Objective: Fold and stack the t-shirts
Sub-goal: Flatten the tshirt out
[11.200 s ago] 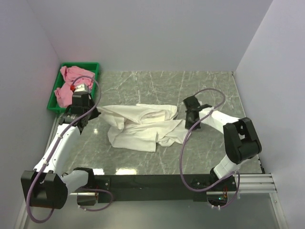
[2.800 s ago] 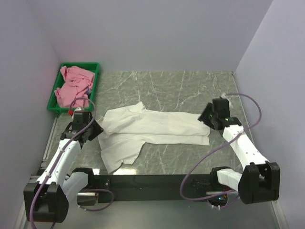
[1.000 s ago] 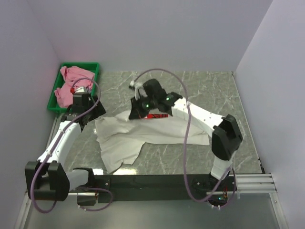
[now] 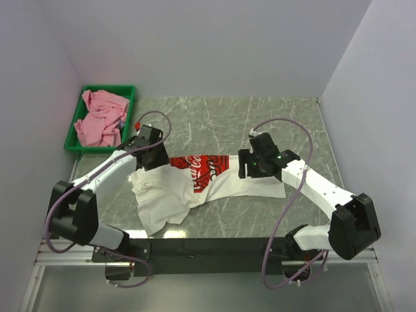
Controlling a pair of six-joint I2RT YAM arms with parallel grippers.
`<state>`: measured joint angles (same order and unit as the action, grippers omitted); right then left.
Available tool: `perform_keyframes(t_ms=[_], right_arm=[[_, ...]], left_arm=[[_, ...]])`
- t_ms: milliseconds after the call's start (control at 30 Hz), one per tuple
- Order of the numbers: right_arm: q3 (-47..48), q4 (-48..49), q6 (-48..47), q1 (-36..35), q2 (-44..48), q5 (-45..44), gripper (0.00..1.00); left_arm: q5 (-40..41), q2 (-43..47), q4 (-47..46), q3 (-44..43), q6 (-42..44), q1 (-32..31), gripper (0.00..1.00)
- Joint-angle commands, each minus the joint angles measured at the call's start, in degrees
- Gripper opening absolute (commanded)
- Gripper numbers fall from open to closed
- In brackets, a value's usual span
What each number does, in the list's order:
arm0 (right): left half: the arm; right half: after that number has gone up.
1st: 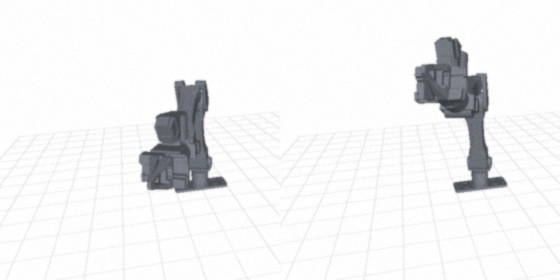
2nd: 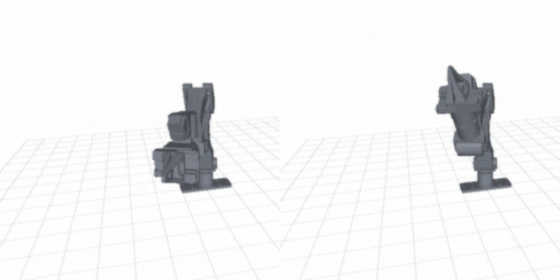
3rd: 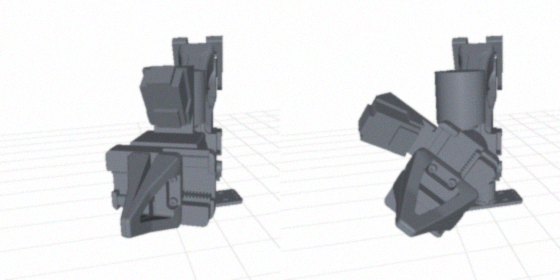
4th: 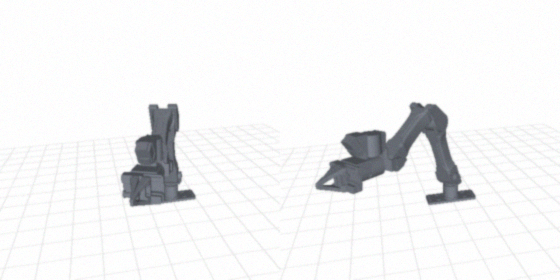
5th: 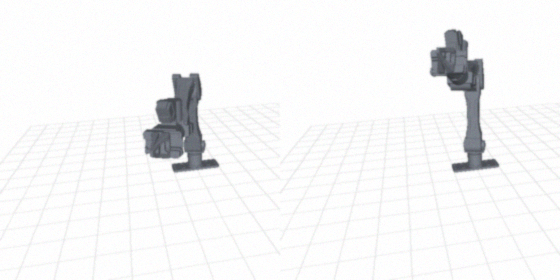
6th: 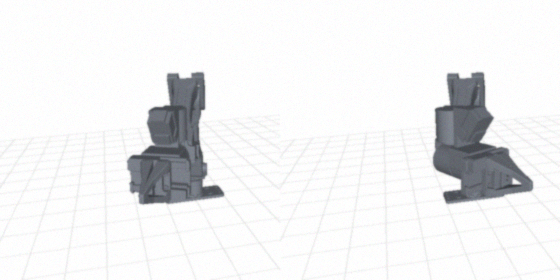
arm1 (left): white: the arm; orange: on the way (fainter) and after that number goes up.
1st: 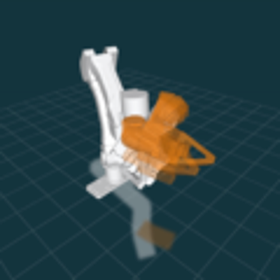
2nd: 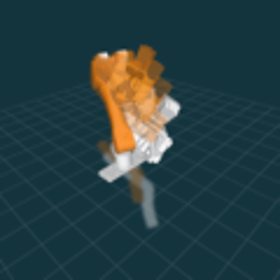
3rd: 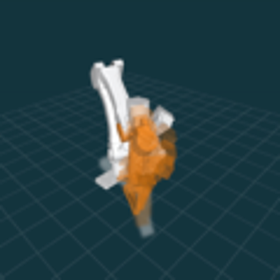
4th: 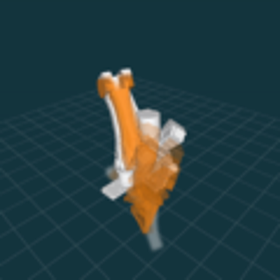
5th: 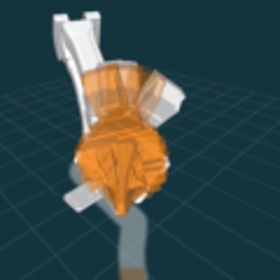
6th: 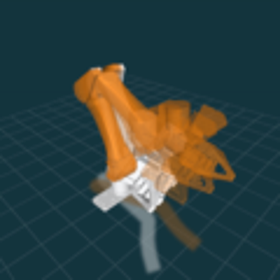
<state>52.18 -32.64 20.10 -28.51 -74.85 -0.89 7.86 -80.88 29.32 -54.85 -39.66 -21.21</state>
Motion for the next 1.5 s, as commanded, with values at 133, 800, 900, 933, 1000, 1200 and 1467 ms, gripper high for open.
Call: perform_keyframes(t_ms=[133,800,900,933,1000,1200,1467], right_arm=[[-4.1,5.57,1.53,3.99,5.06,-0.61,0.74],[-8.24,9.0,1.08,8.74,5.59,3.96,0.73],[-8.06,8.74,1.26,8.91,5.94,3.96,0.73],[-8.15,8.65,1.35,8.91,6.2,3.96,0.73],[-8.06,8.65,1.35,9.0,6.55,3.96,0.73],[-8.33,8.74,1.61,9.09,6.12,4.49,0.73],[-7.98,7.77,1.52,9.26,6.73,4.05,0.73]], left_arm=[[4.35,-8.75,-0.49,-7.28,0.72,-1.64,0.53],[9.46,-3.96,2.05,-1.93,-1.03,-3.49,0.04],[8.76,1.31,3.46,2.62,-2.17,-3.49,0.04],[8.67,2.91,3.64,3.86,-2.7,-3.49,0.05],[8.4,8.42,3.29,6.41,-4.45,-3.49,0.08],[6.3,16.62,2.06,15.2,-8.32,-3.49,0.19],[4.54,21.64,3.55,21.1,-10.79,-3.49,0.36]])
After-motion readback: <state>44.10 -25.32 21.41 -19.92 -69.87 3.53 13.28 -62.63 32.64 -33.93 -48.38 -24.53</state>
